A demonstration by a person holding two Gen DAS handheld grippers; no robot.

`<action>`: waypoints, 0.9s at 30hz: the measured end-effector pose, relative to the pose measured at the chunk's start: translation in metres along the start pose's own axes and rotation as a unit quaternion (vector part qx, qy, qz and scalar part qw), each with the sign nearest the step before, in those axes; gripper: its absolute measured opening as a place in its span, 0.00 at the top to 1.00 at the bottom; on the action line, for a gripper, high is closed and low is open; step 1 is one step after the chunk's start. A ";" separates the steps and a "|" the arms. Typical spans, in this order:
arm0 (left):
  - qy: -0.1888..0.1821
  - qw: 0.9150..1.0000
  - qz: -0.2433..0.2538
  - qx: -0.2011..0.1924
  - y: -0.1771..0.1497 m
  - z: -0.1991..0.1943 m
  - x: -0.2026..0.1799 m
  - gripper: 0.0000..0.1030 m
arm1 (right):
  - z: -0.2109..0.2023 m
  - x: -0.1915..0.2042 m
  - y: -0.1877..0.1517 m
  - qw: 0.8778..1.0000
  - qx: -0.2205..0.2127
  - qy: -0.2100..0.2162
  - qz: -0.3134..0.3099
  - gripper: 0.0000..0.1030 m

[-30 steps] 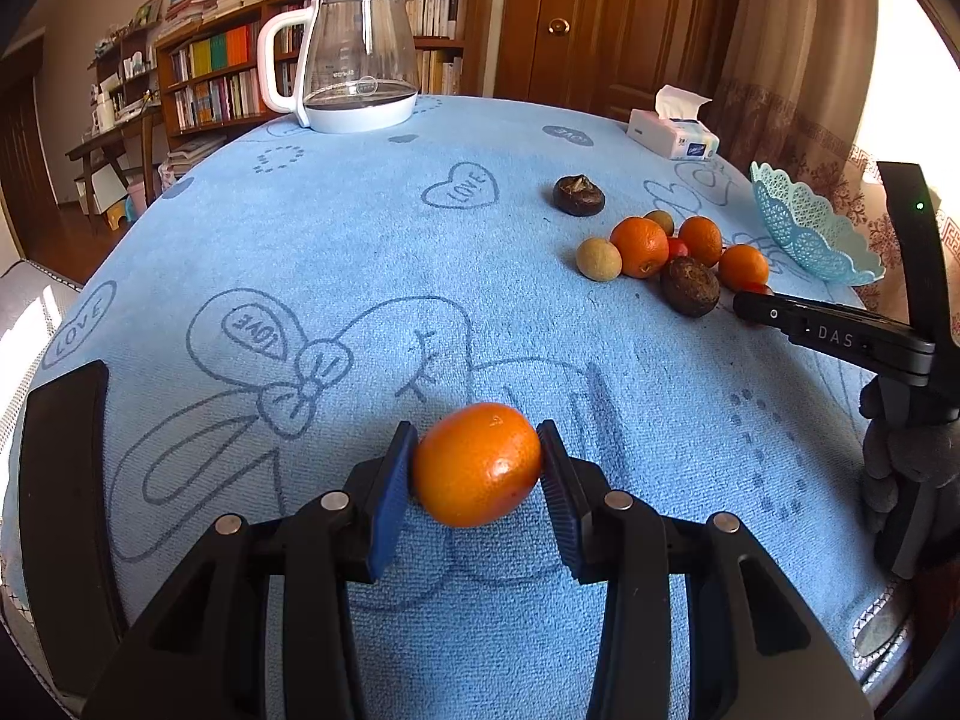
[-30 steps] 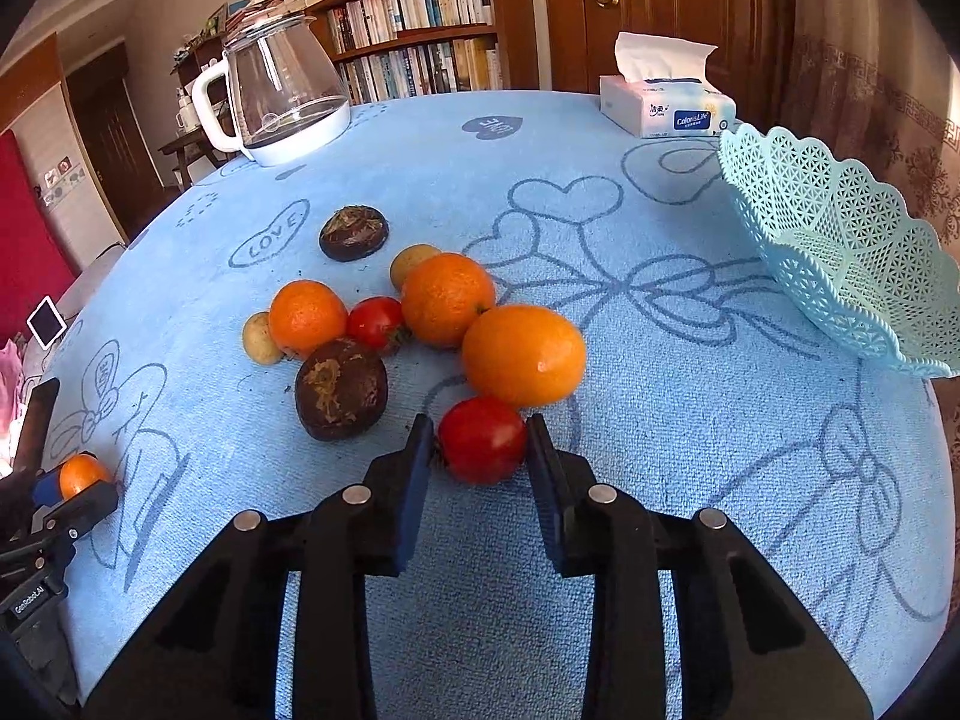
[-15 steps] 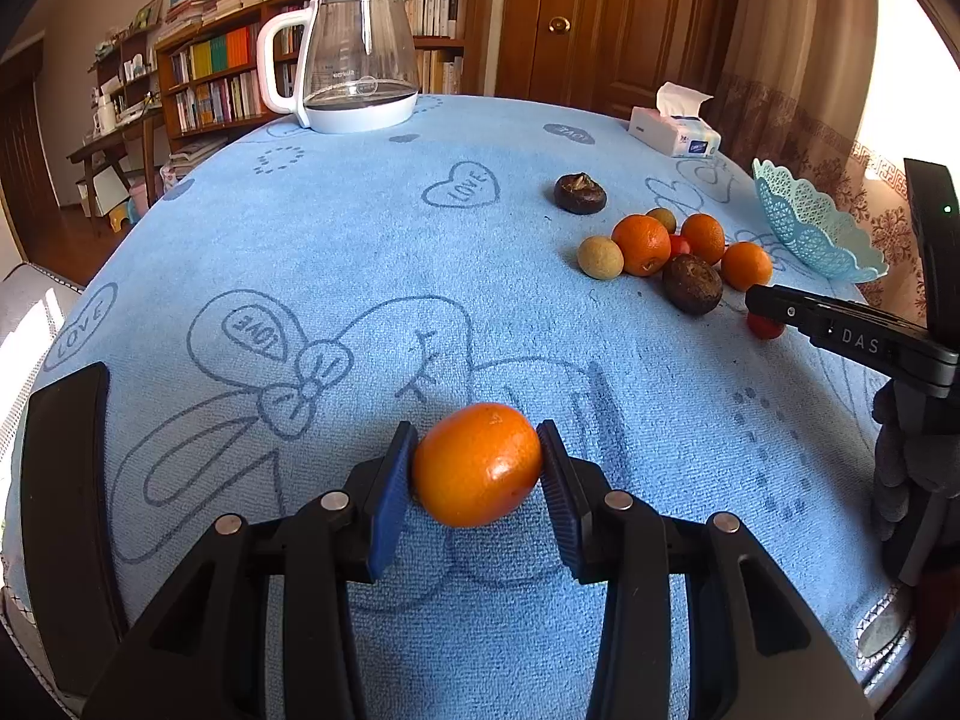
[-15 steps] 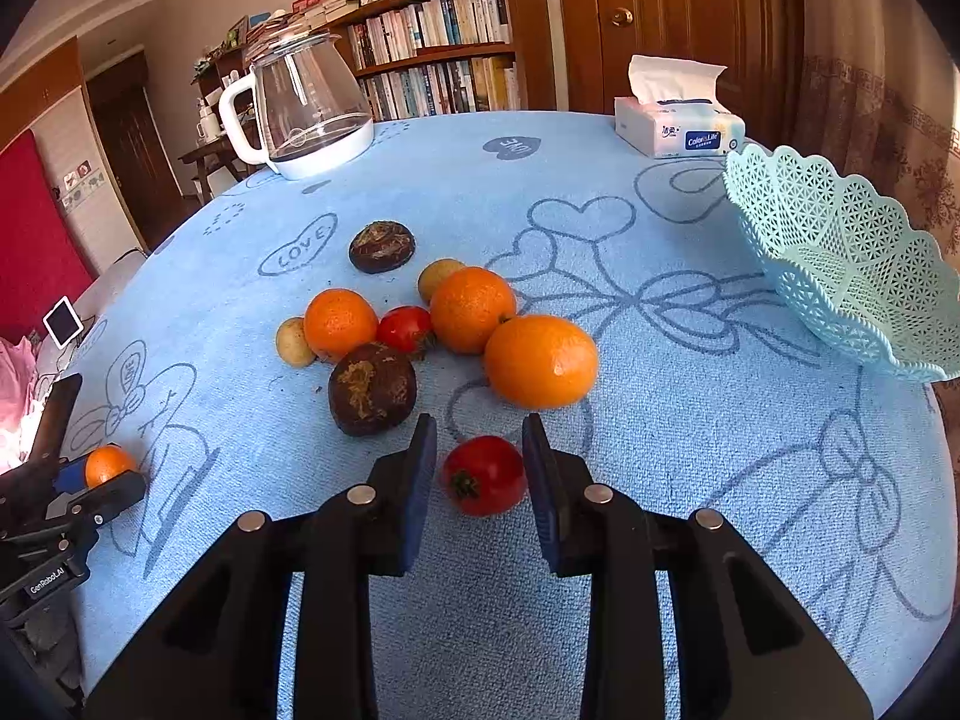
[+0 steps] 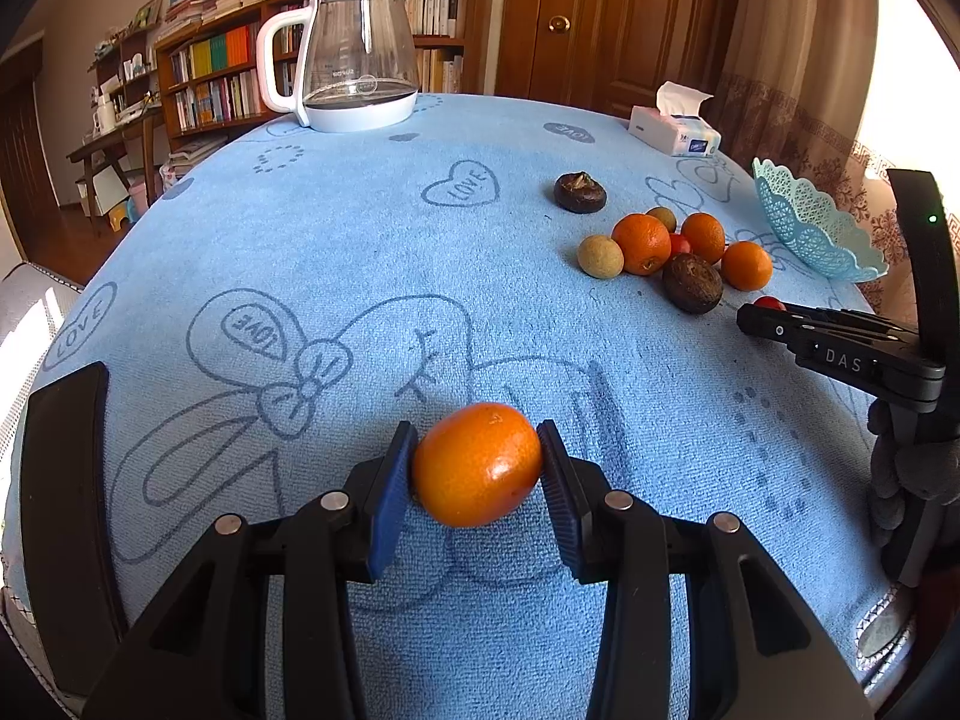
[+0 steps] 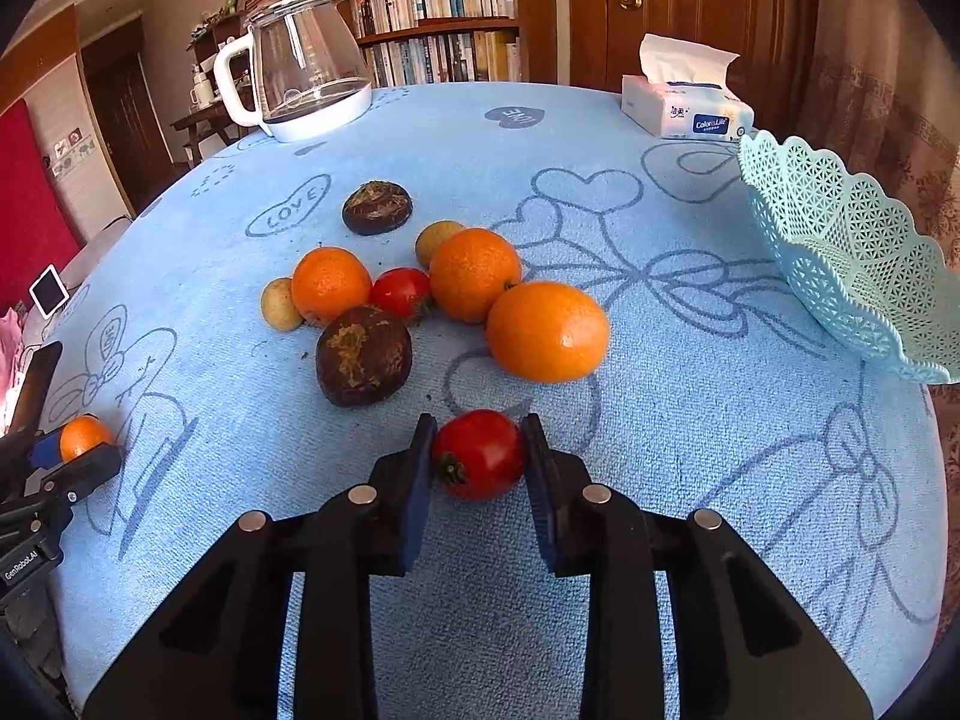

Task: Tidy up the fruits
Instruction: 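Carry the tomato into the mint-green basket and open the right gripper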

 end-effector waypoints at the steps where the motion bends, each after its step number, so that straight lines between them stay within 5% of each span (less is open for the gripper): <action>1: 0.000 1.000 0.000 0.000 0.000 0.000 0.000 0.60 | -0.002 -0.001 0.002 1.000 -0.005 0.001 0.003 0.72; 9: 0.000 1.000 0.000 0.000 0.000 0.000 0.000 0.60 | -0.030 -0.027 0.030 0.997 -0.069 -0.017 0.042 0.72; 16: 0.002 1.000 0.003 0.000 0.001 0.000 0.000 0.60 | -0.054 -0.089 0.058 0.986 -0.116 -0.079 0.086 0.72; 27: 0.009 1.000 0.009 0.003 0.002 0.002 -0.001 0.60 | -0.050 -0.173 0.061 0.970 -0.127 -0.154 0.138 0.72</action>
Point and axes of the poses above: each gripper's, at about its wrist camera, not at the fingertips, and z roughly the way its jaws point, x to its left, y to its top, the point moved 7 cm from there along z, roughly the way its jaws point, and after that the axes turned 13 degrees about -x, right-handed, at the moved point
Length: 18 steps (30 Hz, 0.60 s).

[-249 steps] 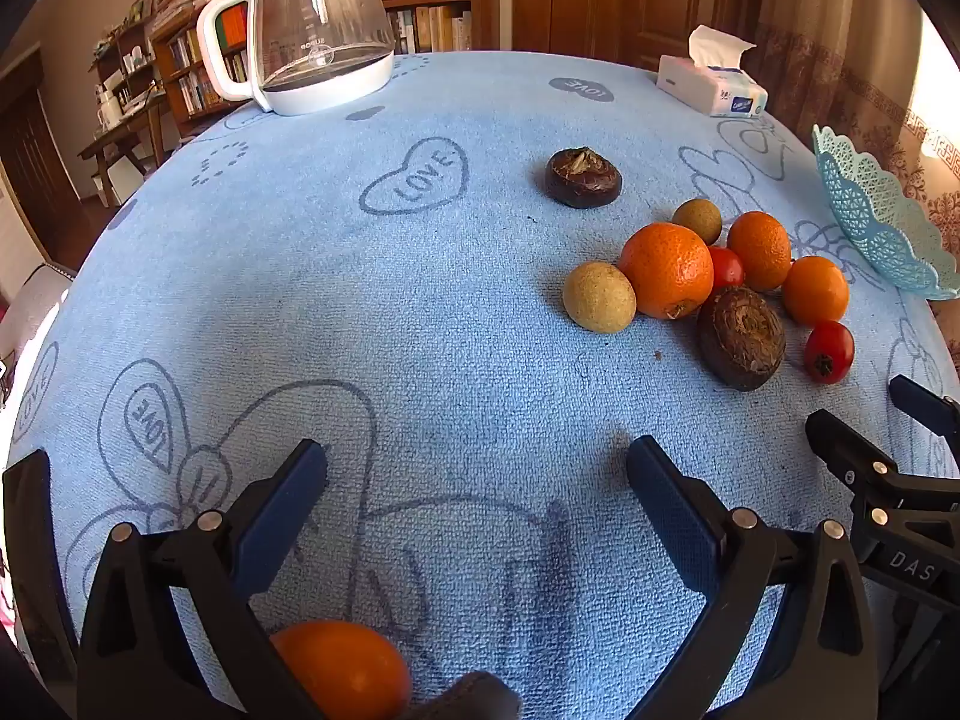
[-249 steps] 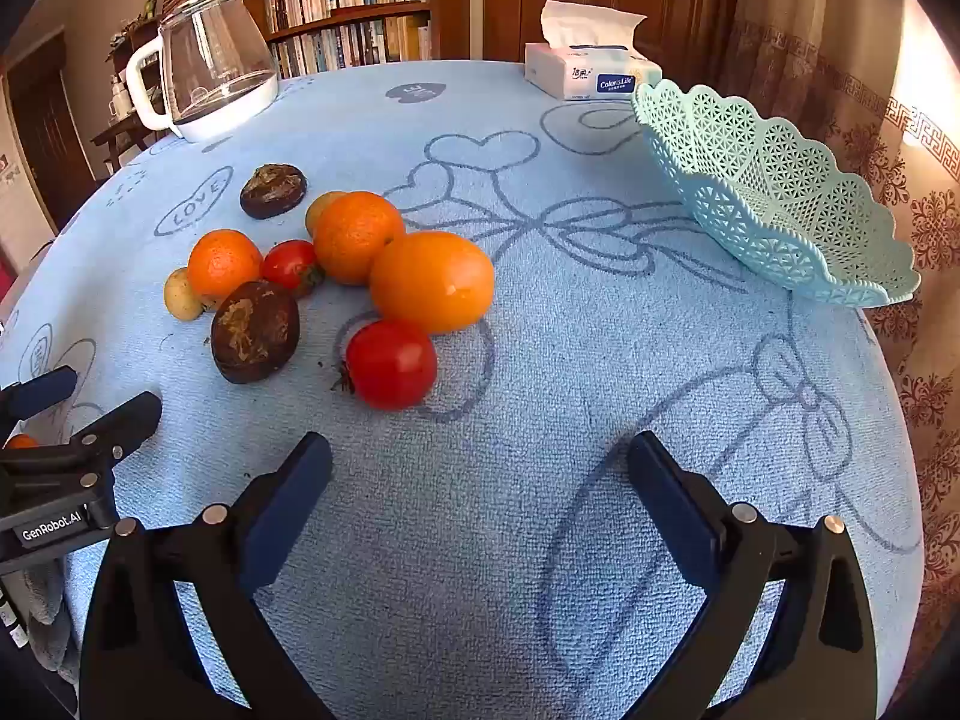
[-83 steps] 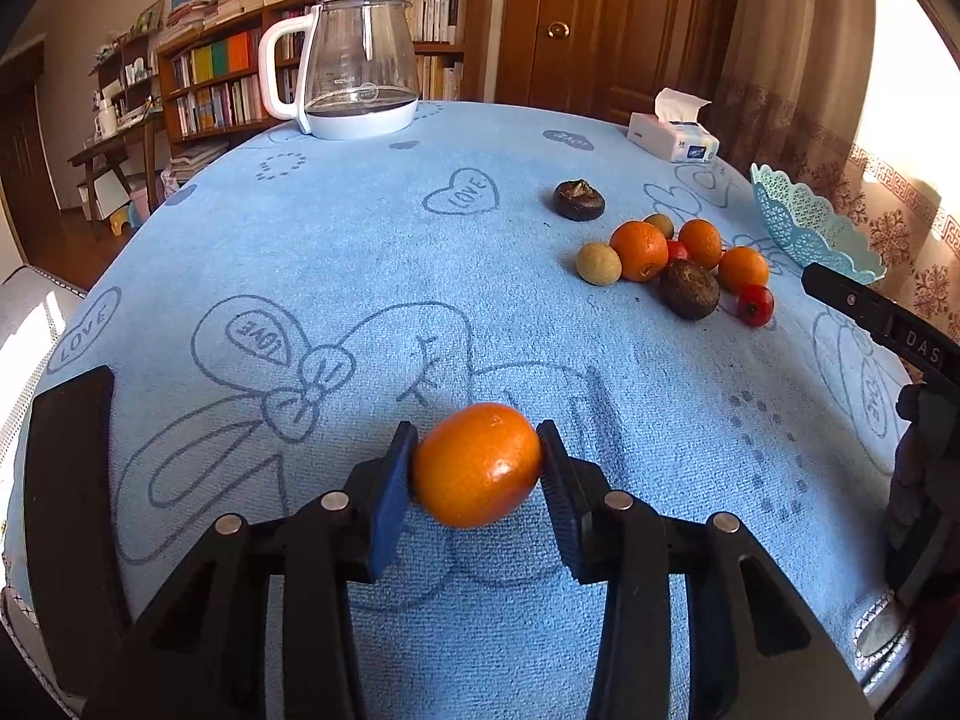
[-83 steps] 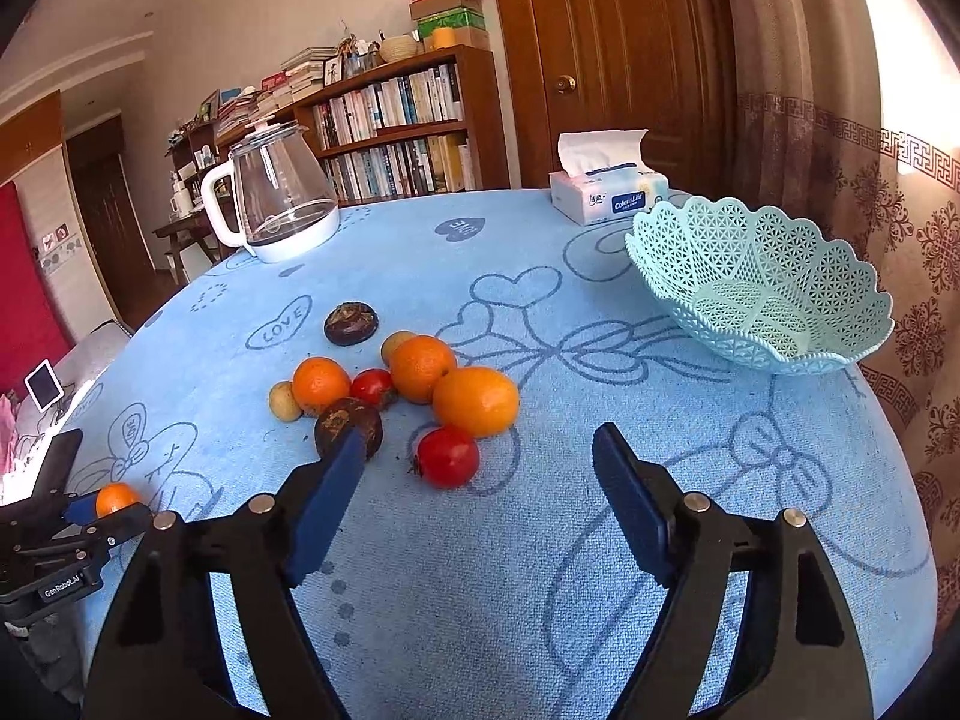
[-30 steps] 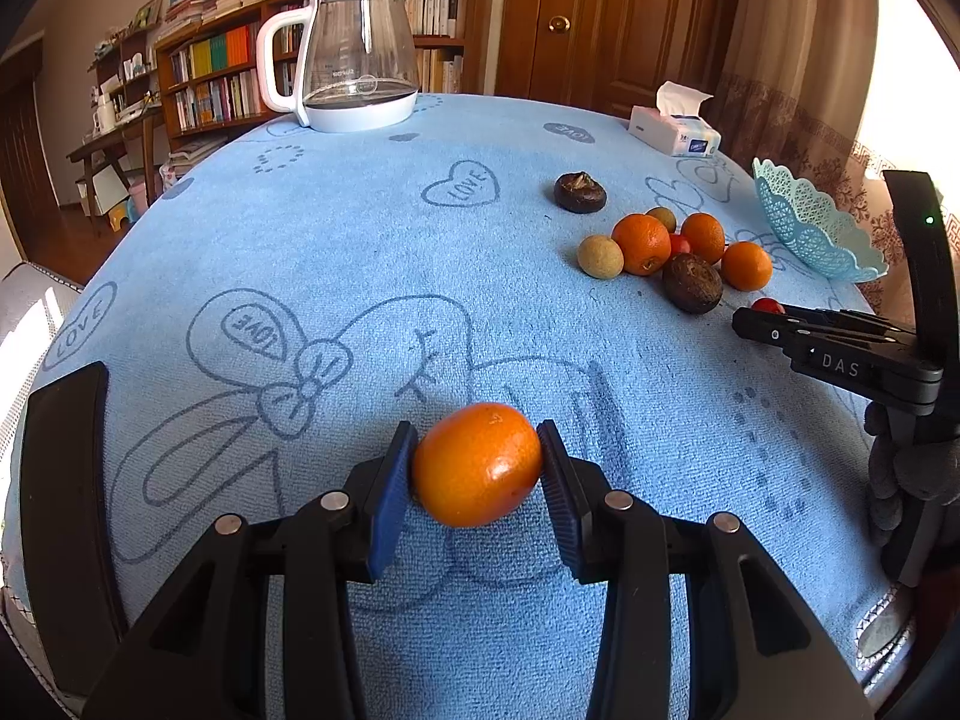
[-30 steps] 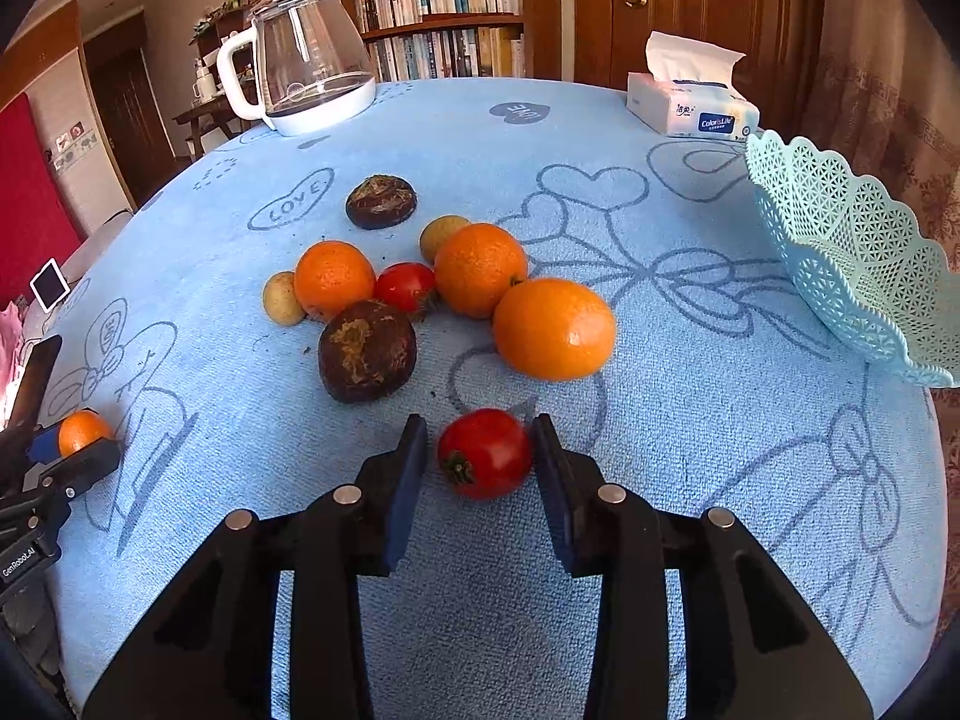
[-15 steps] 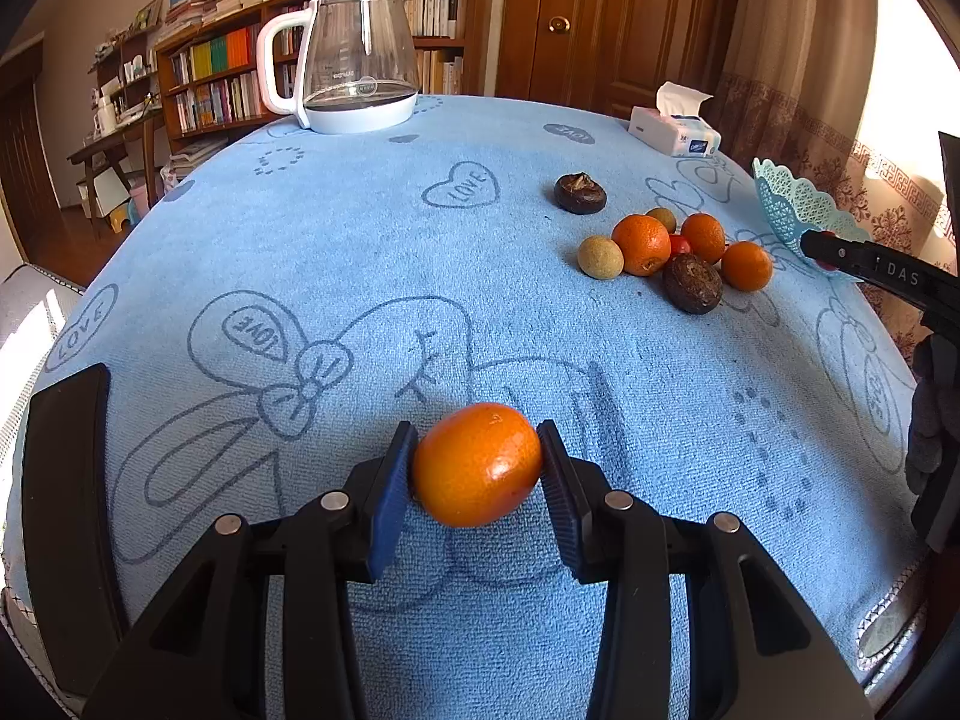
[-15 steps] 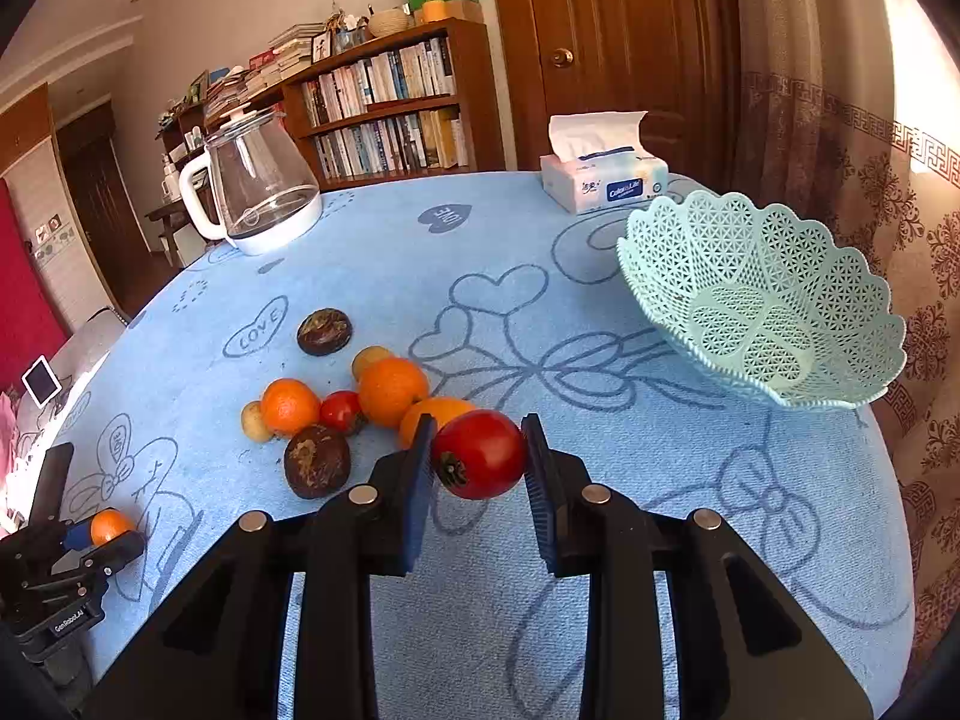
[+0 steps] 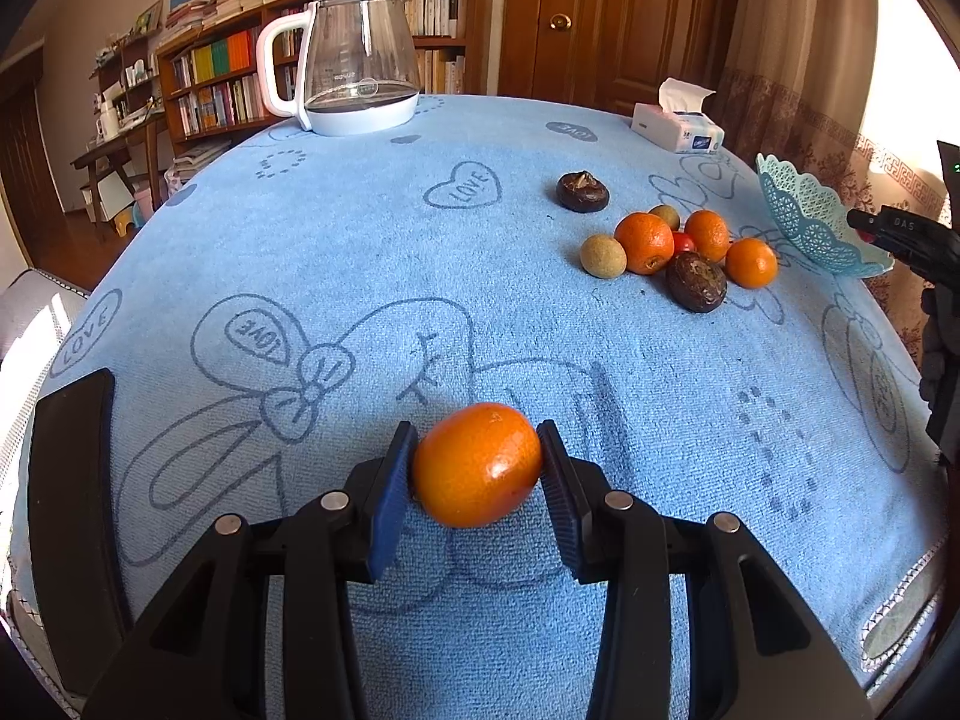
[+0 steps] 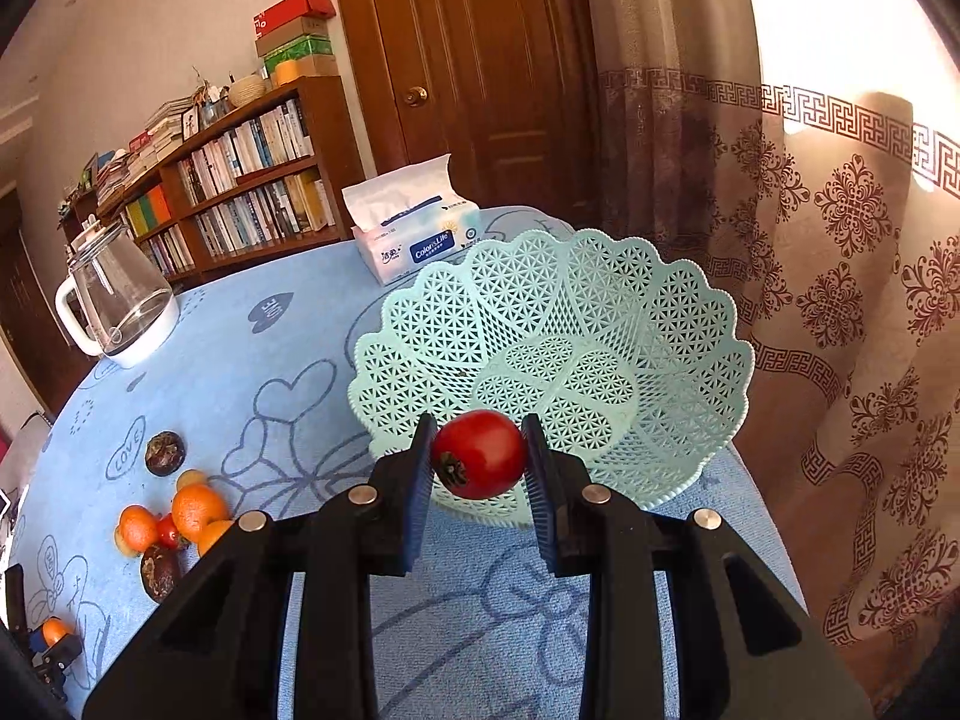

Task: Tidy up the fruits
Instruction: 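Carry the tomato into the mint-green basket and open the right gripper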

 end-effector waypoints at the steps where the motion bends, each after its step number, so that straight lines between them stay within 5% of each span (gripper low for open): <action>1: 0.001 1.000 0.001 0.000 0.000 0.000 0.000 0.60 | 0.002 -0.003 -0.001 1.000 0.000 -0.003 0.003 0.72; 11: 0.002 1.000 0.003 0.001 0.000 0.000 0.000 0.60 | 0.013 -0.030 -0.001 0.999 -0.006 -0.028 0.033 0.71; 18: 0.005 1.000 0.004 0.000 0.001 0.000 0.001 0.60 | 0.008 -0.047 -0.001 0.997 -0.023 -0.040 0.067 0.56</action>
Point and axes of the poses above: each gripper's, at about its wrist camera, not at the fingertips, and z roughly the way its jaws point, x to its left, y to its top, the point moved 7 cm from there along z, roughly the way its jaws point, and after that the axes turned 13 degrees about -x, right-handed, at the moved point
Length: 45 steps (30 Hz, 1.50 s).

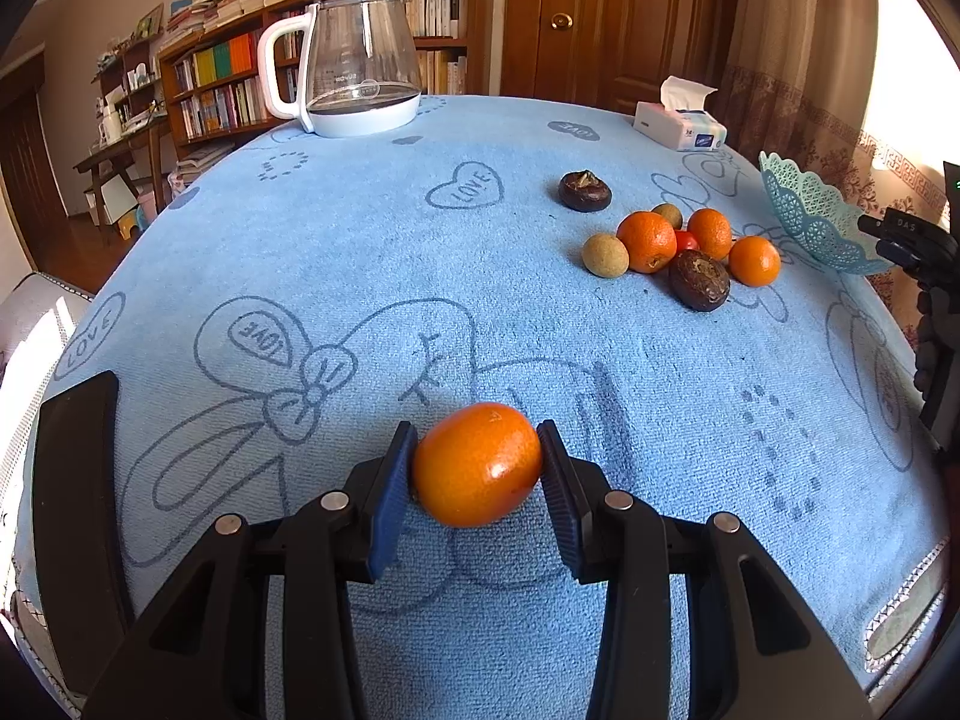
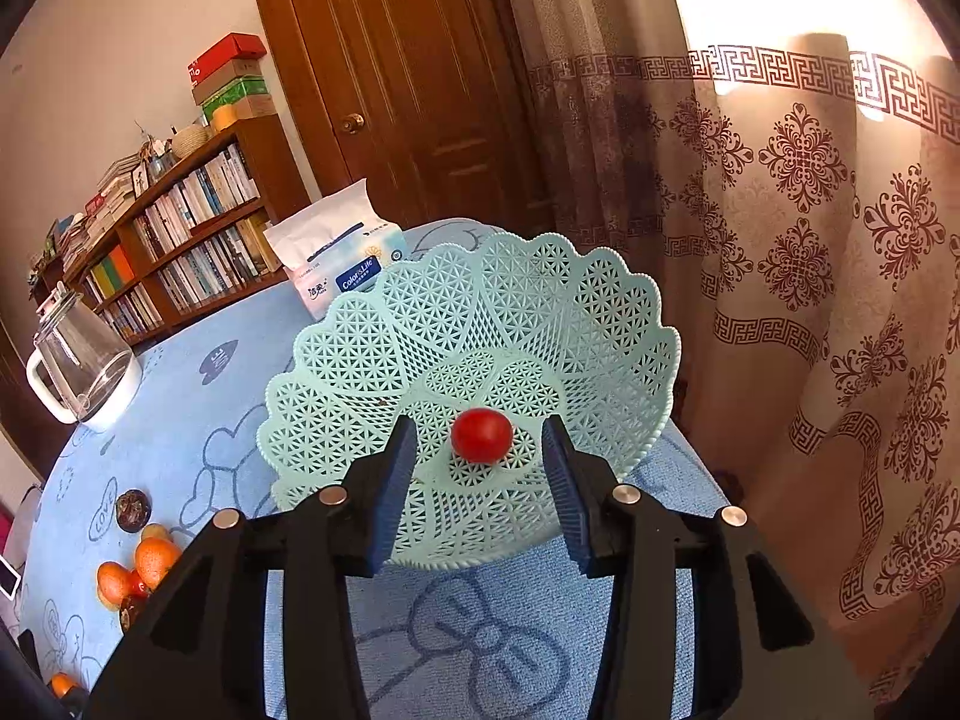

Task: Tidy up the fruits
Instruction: 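Carry the tomato into the mint-green basket and open the right gripper, then carry the tangerine into the basket and open the left gripper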

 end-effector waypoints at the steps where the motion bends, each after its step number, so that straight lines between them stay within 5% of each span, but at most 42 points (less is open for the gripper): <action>1: 0.000 1.000 -0.001 0.000 0.000 0.000 0.000 0.60 | -0.002 -0.001 0.001 1.000 -0.003 0.000 0.003 0.56; 25: -0.032 0.999 0.014 -0.024 0.022 -0.006 -0.030 0.60 | -0.029 -0.016 0.011 0.997 -0.059 -0.022 0.035 0.44; 39: -0.138 0.985 0.083 -0.056 0.100 0.021 -0.160 0.60 | -0.038 -0.043 0.015 0.990 -0.083 -0.061 0.097 0.22; 45: -0.186 0.979 0.073 -0.038 0.133 0.058 -0.214 0.60 | -0.042 -0.056 0.016 0.985 -0.095 -0.088 0.116 0.14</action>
Point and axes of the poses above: each gripper's, at about its wrist camera, not at the fingertips, and z roughly the way its jaws point, x to its left, y to its top, the point moved 7 cm from there along z, roughly the way its jaws point, and after that the axes turned 13 degrees about -x, right-handed, at the moved point
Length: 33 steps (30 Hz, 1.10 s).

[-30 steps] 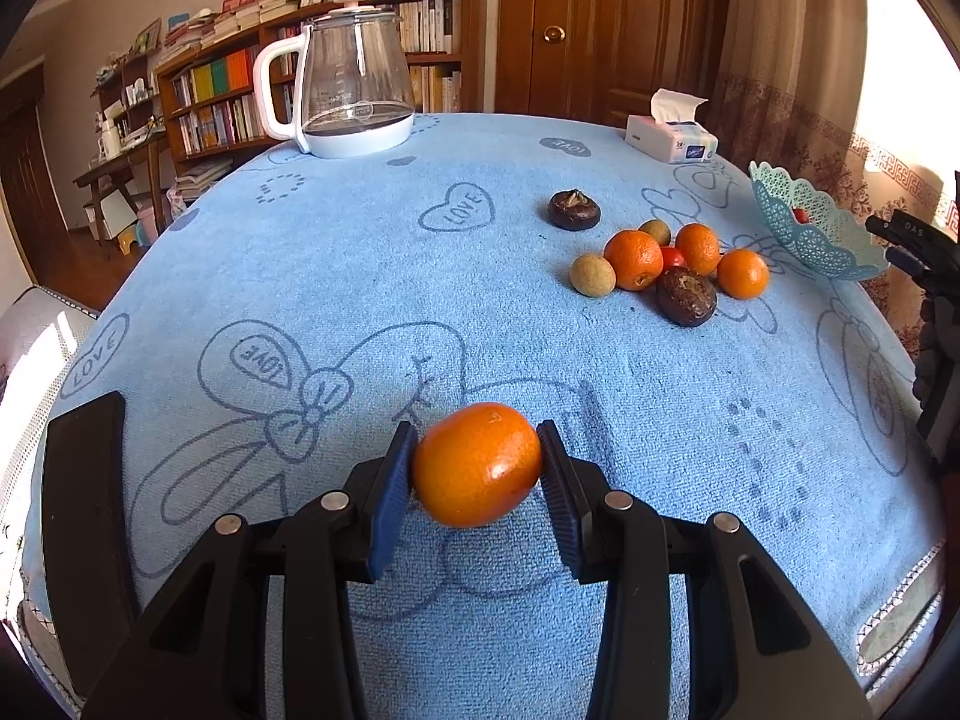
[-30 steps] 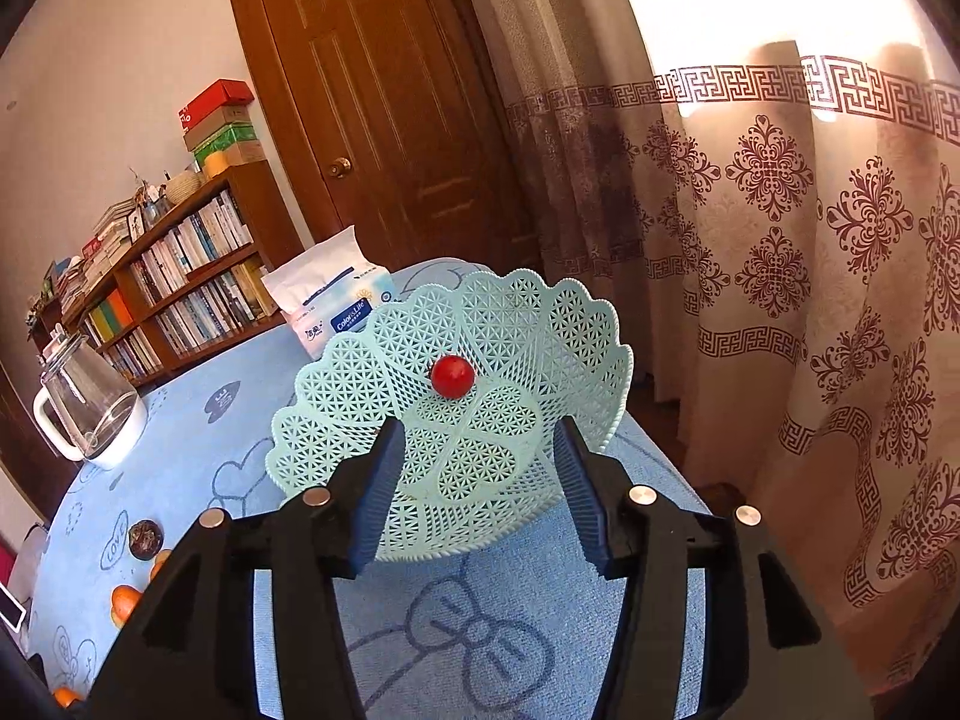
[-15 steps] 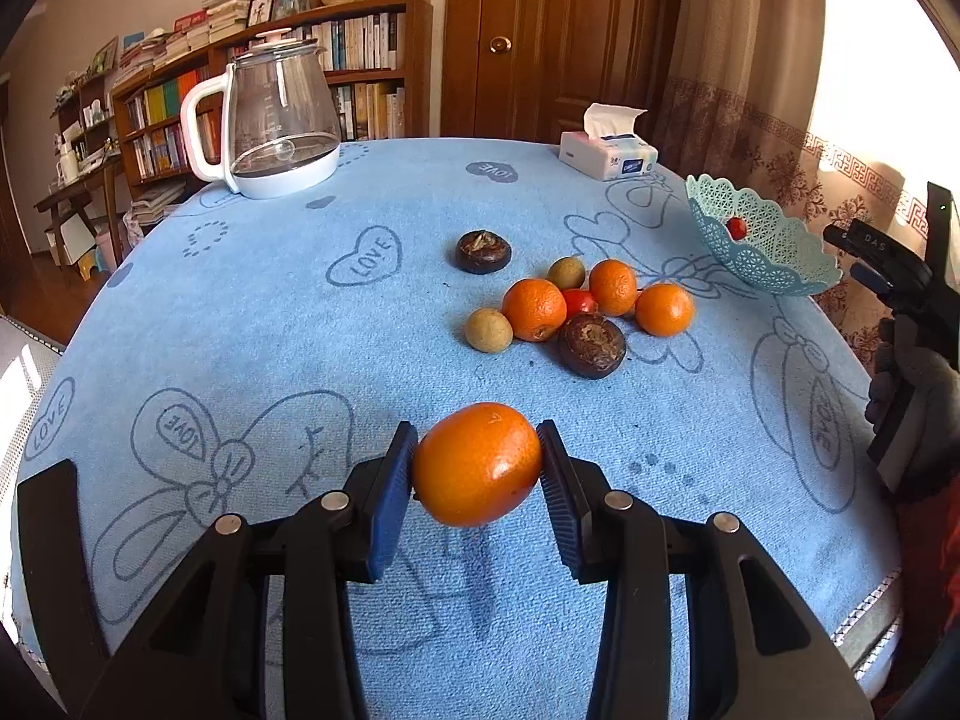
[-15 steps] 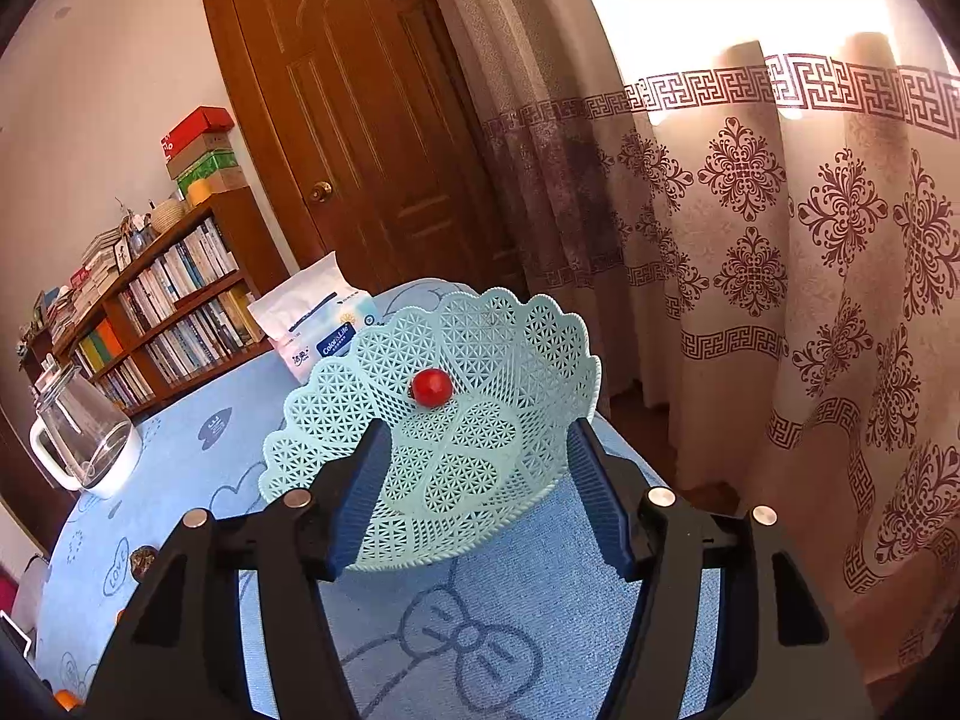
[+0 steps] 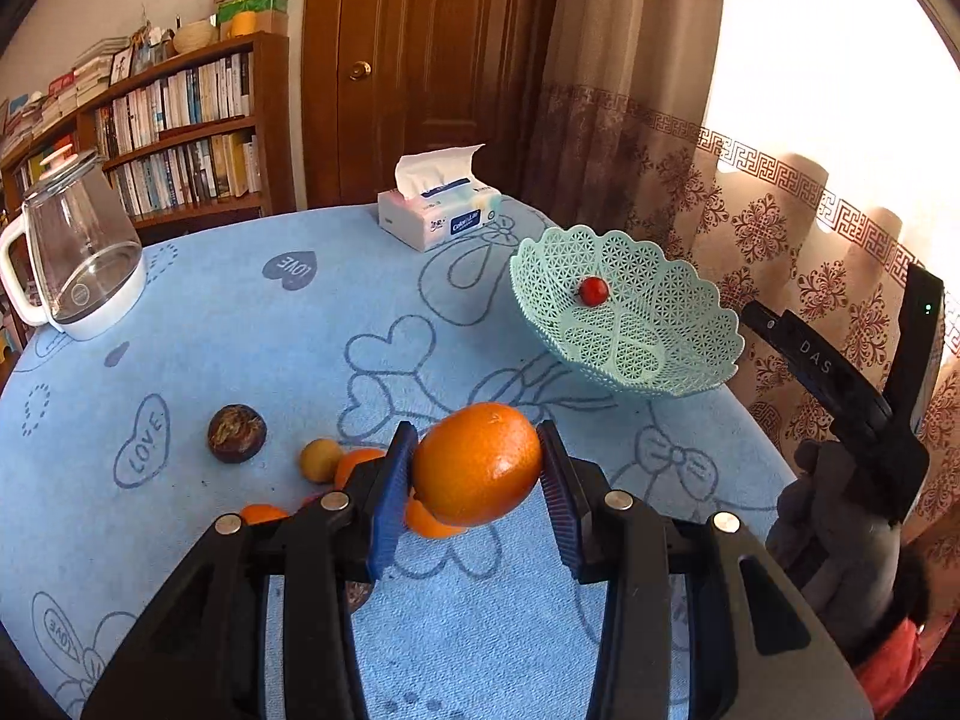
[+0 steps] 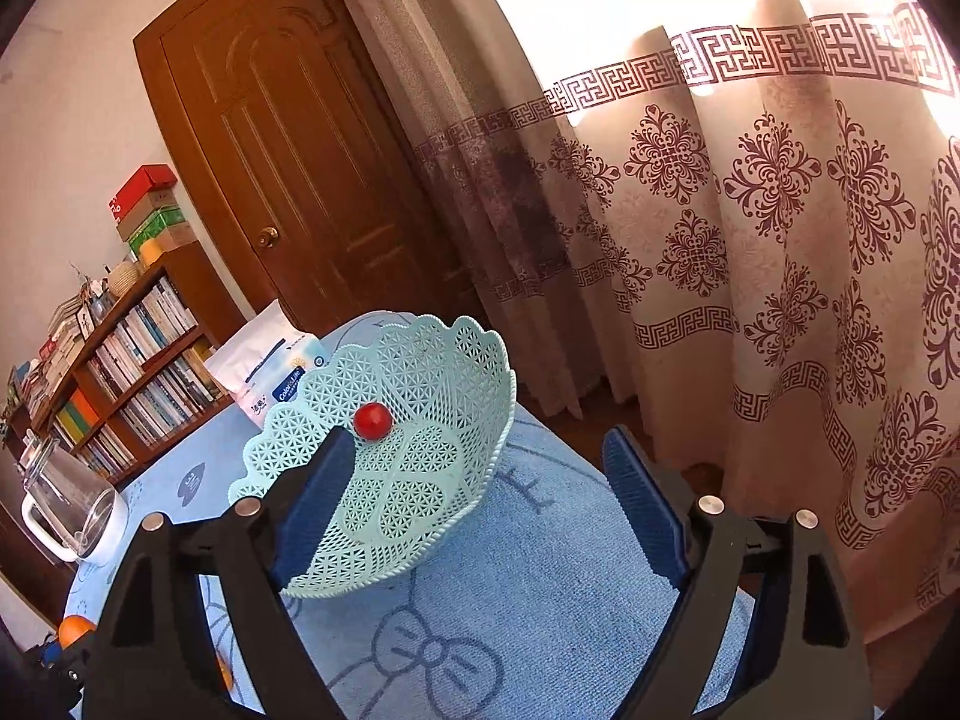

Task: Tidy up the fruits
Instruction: 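Carry the tangerine into the basket and open the left gripper, then move the left gripper back to the fruit pile and grasp the dark brown fruit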

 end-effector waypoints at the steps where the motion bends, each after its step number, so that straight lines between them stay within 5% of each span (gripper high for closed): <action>1: -0.008 1.000 0.003 -0.001 0.005 0.008 -0.008 0.60 | 0.000 -0.001 0.001 1.000 -0.002 -0.002 0.003 0.13; 18: -0.049 0.997 0.054 0.031 0.013 0.099 -0.076 0.59 | 0.005 -0.010 0.005 1.000 0.000 -0.006 0.030 0.11; 19: -0.047 0.997 0.055 0.030 0.014 0.100 -0.077 0.57 | 0.005 -0.010 0.005 1.000 0.000 -0.006 0.030 0.11; 21: -0.043 0.998 0.053 0.019 0.017 0.098 -0.074 0.22 | 0.005 -0.011 0.006 0.999 -0.002 -0.009 0.032 0.11; 22: -0.040 0.998 0.048 0.006 0.021 0.095 -0.072 0.17 | 0.005 -0.013 0.007 0.999 -0.004 -0.012 0.034 0.11; 33: 0.009 0.999 0.033 -0.022 0.016 0.064 -0.036 0.13 | -0.005 -0.022 0.017 0.998 -0.041 -0.028 0.035 0.06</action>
Point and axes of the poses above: each gripper's, at about its wrist camera, not at the fingertips, and z roughly the way its jaws point, x to its left, y to its top, the point moved 7 cm from there along z, roughly the way its jaws point, and after that the axes turned 13 degrees about -x, right-handed, at the moved point
